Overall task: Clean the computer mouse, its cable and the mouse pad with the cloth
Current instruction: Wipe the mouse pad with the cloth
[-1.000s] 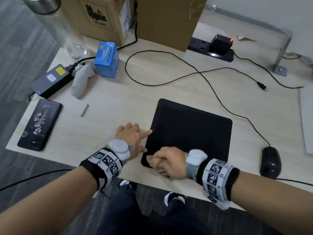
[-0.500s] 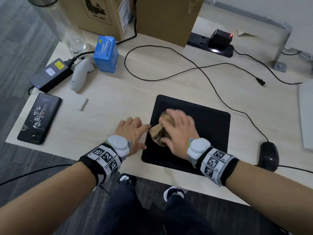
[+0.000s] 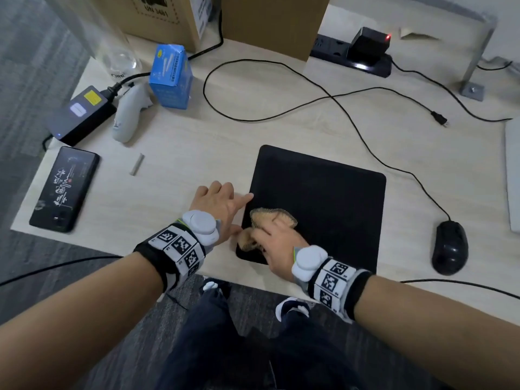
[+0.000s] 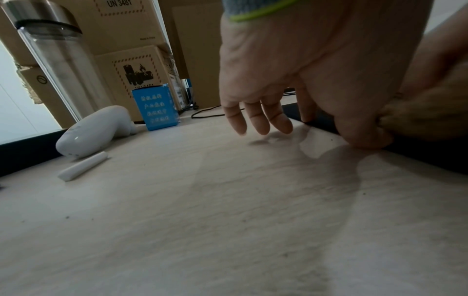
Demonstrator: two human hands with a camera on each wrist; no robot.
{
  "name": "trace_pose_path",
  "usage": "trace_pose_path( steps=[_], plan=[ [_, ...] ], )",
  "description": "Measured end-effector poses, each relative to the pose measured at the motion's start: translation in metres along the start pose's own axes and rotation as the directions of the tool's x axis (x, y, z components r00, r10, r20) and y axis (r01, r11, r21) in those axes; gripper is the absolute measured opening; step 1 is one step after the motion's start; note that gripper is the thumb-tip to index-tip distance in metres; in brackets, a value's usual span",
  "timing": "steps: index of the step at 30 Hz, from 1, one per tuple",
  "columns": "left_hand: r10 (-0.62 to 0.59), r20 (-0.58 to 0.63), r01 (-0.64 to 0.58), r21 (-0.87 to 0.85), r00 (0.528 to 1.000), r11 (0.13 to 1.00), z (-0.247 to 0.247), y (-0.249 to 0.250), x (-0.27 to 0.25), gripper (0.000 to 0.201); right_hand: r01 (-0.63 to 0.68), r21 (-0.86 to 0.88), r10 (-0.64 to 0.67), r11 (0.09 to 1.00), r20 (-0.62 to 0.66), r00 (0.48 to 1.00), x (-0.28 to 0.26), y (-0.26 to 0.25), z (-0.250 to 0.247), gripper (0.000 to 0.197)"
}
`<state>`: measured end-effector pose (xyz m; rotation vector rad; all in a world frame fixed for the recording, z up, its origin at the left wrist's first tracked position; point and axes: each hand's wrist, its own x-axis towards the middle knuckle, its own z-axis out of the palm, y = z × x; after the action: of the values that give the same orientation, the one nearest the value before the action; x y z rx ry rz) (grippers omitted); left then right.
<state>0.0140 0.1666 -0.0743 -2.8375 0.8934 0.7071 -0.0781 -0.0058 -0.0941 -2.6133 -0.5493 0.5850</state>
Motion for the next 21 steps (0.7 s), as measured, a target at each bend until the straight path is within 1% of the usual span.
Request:
trace_pose_path(
  steps=[2, 4, 5, 7, 8, 9, 11, 12, 13, 14, 15, 16, 17, 18, 20, 21],
  plan=[
    [0.004, 0.009, -0.004, 0.012, 1.000, 1.000, 0.001, 0.000, 0.000, 0.081, 0.058, -0.013, -0.057, 0.998, 0.064, 0.996, -0.010, -0.001, -0.001, 0.054],
    [0.014, 0.015, -0.014, 0.015, 1.000, 1.000, 0.000, 0.000, 0.000, 0.082, 0.086, -0.059, -0.080, 0.995, 0.103, 0.991, -0.006, 0.005, -0.007, 0.055],
    [0.019, 0.018, -0.019, 0.015, 1.000, 1.000, -0.001, 0.000, 0.001, 0.081, 0.094, -0.082, -0.084, 0.992, 0.119, 0.989, -0.002, 0.008, -0.009, 0.053],
    [0.032, 0.019, -0.033, 0.015, 0.999, 0.999, -0.004, 0.000, 0.003, 0.076, 0.104, -0.053, -0.098, 0.993, 0.112, 0.989, 0.010, 0.013, -0.020, 0.040],
    [0.036, 0.023, -0.036, 0.011, 0.999, 0.999, -0.005, 0.000, 0.003, 0.074, 0.086, -0.018, -0.085, 0.996, 0.083, 0.993, 0.018, 0.015, -0.028, 0.034],
    [0.038, 0.027, -0.038, 0.006, 0.999, 0.999, -0.007, 0.000, 0.003, 0.074, 0.040, 0.003, -0.040, 0.999, 0.049, 0.998, 0.028, 0.018, -0.040, 0.031],
    [0.043, 0.037, -0.043, 0.003, 0.998, 0.999, -0.009, 0.000, 0.003, 0.077, -0.082, -0.014, 0.081, 0.997, -0.023, 0.996, 0.053, 0.028, -0.066, 0.031],
    [0.053, 0.037, -0.054, 0.011, 0.998, 0.998, -0.011, 0.000, 0.004, 0.078, -0.148, -0.015, 0.147, 0.989, -0.077, 0.986, 0.067, 0.036, -0.080, 0.033],
    [0.072, 0.029, -0.072, 0.018, 0.997, 0.997, -0.014, 0.000, 0.006, 0.080, -0.222, 0.011, 0.221, 0.975, -0.146, 0.964, 0.081, 0.044, -0.092, 0.033],
    [0.099, 0.013, -0.100, 0.019, 0.995, 0.995, -0.016, 0.001, 0.008, 0.081, -0.283, 0.061, 0.289, 0.957, -0.225, 0.930, 0.092, 0.053, -0.104, 0.034],
    [0.135, -0.003, -0.135, 0.013, 0.991, 0.991, -0.018, 0.002, 0.010, 0.084, -0.320, 0.095, 0.334, 0.943, -0.295, 0.895, 0.102, 0.061, -0.111, 0.035],
    [0.175, -0.004, -0.175, 0.009, 0.985, 0.985, -0.018, 0.002, 0.013, 0.089, -0.341, 0.097, 0.354, 0.935, -0.334, 0.874, 0.109, 0.066, -0.114, 0.036],
    [0.213, 0.020, -0.213, 0.009, 0.977, 0.977, -0.018, 0.003, 0.015, 0.097, -0.360, 0.066, 0.362, 0.930, -0.324, 0.874, 0.114, 0.070, -0.114, 0.037],
    [0.236, 0.066, -0.237, 0.018, 0.970, 0.971, -0.016, 0.004, 0.017, 0.105, -0.377, 0.010, 0.365, 0.926, -0.280, 0.888, 0.116, 0.071, -0.112, 0.038],
    [0.226, 0.156, -0.238, 0.056, 0.961, 0.970, -0.011, 0.005, 0.019, 0.113, -0.376, -0.077, 0.360, 0.923, -0.162, 0.919, 0.113, 0.068, -0.105, 0.039],
    [0.210, 0.179, -0.228, 0.086, 0.961, 0.970, -0.008, 0.005, 0.019, 0.114, -0.372, -0.073, 0.361, 0.925, -0.129, 0.924, 0.110, 0.065, -0.100, 0.039]
  ],
)
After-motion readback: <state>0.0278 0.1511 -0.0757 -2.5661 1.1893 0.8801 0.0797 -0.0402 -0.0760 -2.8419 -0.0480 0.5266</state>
